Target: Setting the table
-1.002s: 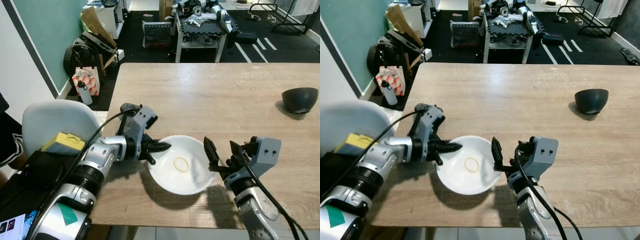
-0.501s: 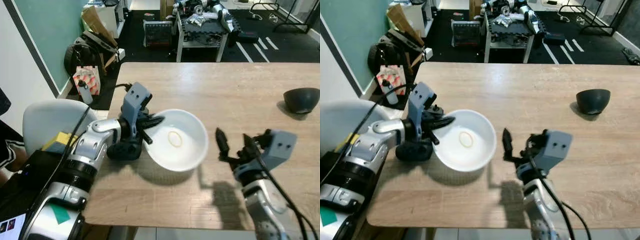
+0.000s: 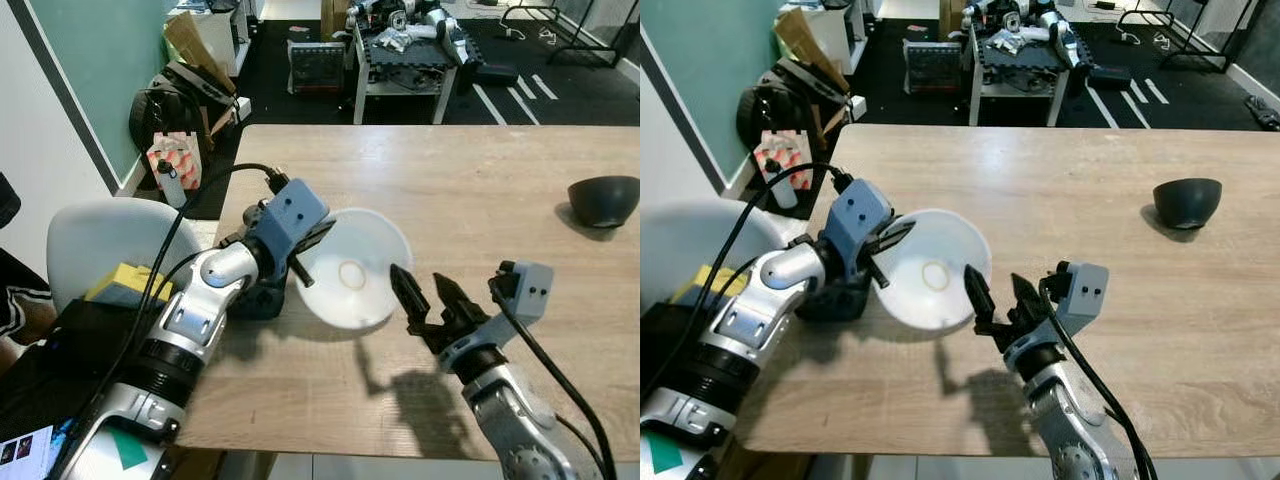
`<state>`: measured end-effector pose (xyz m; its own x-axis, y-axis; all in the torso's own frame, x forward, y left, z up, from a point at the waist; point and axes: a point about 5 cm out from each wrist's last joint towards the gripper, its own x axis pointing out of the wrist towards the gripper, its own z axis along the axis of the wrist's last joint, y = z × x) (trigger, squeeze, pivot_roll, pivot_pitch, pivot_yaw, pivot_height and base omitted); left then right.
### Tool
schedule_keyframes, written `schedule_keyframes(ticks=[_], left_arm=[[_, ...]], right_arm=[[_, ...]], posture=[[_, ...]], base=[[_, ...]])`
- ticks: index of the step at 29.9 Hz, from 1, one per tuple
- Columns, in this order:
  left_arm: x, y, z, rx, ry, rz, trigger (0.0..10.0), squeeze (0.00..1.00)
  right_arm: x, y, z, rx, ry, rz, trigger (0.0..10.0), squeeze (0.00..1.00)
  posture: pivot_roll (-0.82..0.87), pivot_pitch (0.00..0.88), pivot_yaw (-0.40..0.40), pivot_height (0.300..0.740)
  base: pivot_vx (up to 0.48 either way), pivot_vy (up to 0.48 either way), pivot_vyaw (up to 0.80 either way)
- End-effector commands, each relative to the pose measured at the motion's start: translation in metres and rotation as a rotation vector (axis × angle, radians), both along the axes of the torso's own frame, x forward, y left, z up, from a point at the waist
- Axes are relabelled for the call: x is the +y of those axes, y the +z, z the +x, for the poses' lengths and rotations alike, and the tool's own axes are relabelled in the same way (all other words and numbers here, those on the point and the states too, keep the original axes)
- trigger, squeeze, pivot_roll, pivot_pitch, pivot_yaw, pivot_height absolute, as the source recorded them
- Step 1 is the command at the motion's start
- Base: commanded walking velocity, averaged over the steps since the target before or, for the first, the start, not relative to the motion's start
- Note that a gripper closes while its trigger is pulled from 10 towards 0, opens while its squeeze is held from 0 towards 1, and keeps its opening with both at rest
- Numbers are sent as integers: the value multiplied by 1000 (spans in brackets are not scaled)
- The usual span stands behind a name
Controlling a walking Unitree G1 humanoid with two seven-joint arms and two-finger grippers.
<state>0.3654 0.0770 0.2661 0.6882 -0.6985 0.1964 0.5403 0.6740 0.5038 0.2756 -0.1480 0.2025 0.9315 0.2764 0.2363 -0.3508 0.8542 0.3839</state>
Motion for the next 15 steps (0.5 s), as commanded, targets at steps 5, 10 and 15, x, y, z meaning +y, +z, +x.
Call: schedule_keyframes(ticks=[5,10,15], left_arm=[[-8,15,-18,-31,-155,-106,10000,0],[-10,18,-23,-46,-176,-113,10000,0],[-11,16,-24,-70,-176,-98,10000,0]], right_arm=[[-15,-14,5,41,-173,-123,10000,0],[-26,-8,8,2,-296,-124,10000,0],[-27,-6,9,17,-257,-57,10000,0]], posture=[[8,163,103,740],[12,163,103,740],[11,167,101,740]], base=[[0,0,0],[0,0,0],[0,0,0]])
